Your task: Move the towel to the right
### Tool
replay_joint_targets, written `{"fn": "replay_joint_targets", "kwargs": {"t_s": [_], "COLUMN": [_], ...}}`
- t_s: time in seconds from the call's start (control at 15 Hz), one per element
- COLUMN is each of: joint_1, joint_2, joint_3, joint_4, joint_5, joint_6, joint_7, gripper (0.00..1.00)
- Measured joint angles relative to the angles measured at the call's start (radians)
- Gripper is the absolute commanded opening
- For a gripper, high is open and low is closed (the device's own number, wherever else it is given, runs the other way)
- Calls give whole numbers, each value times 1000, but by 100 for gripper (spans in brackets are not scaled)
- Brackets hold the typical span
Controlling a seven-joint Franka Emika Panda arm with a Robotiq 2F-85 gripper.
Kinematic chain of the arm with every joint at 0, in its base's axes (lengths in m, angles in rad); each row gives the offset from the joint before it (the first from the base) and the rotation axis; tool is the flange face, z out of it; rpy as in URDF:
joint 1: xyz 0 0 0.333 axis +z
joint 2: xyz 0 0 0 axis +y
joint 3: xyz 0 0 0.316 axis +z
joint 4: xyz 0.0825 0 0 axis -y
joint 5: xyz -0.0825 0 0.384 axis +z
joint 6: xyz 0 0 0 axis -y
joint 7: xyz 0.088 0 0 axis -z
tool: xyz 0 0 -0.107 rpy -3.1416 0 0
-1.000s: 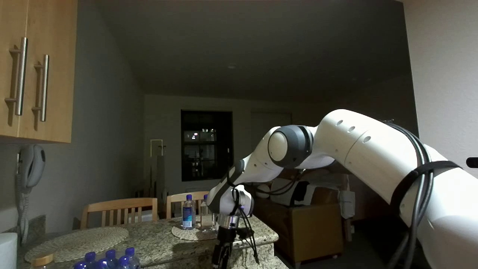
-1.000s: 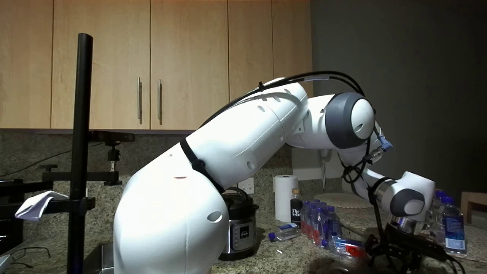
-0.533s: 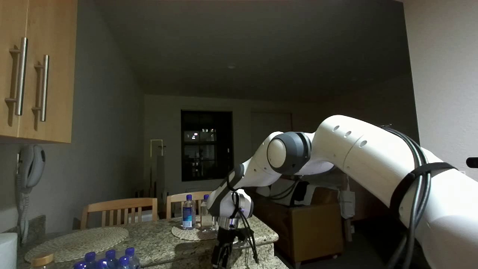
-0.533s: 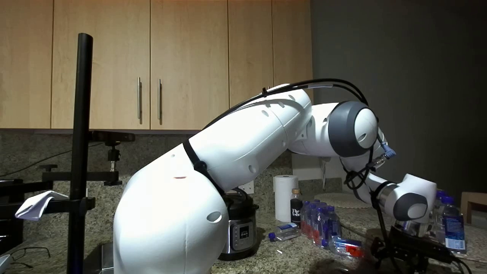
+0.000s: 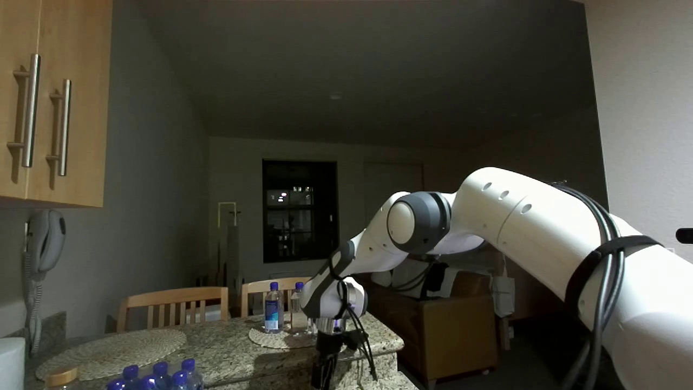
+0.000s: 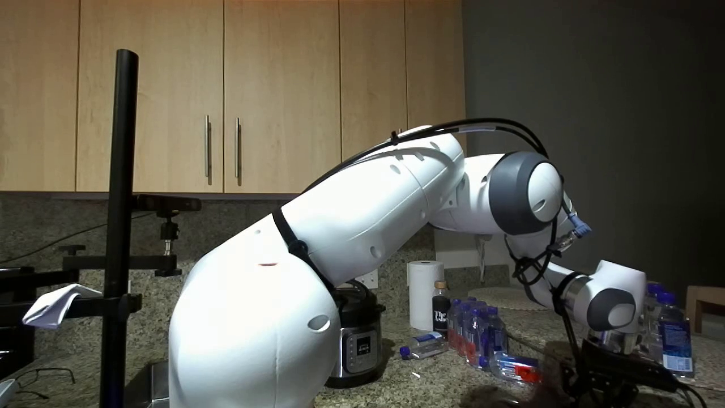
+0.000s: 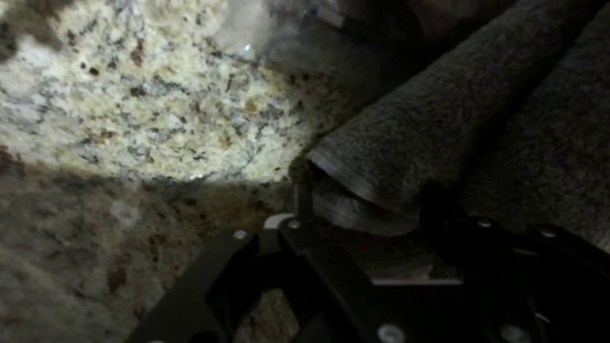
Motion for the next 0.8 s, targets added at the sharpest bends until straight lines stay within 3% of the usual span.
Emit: {"fn": "replay_joint_targets", "kwargs": {"t_s": [0.2, 0.33, 0.47, 0.67, 0.8], "joint_1": [0, 0, 0, -1, -3], "joint_2": [3, 4, 4, 4, 3], "joint_3": [0, 0, 0, 4, 6], "joint_4": [-3, -5, -6, -7, -6], "joint_5": [-11, -16, -18, -19, -19], "joint_6": [0, 0, 0, -4, -16], "joint_7": [0, 0, 0, 0, 0], "gripper": [11, 6, 3, 10, 10]}}
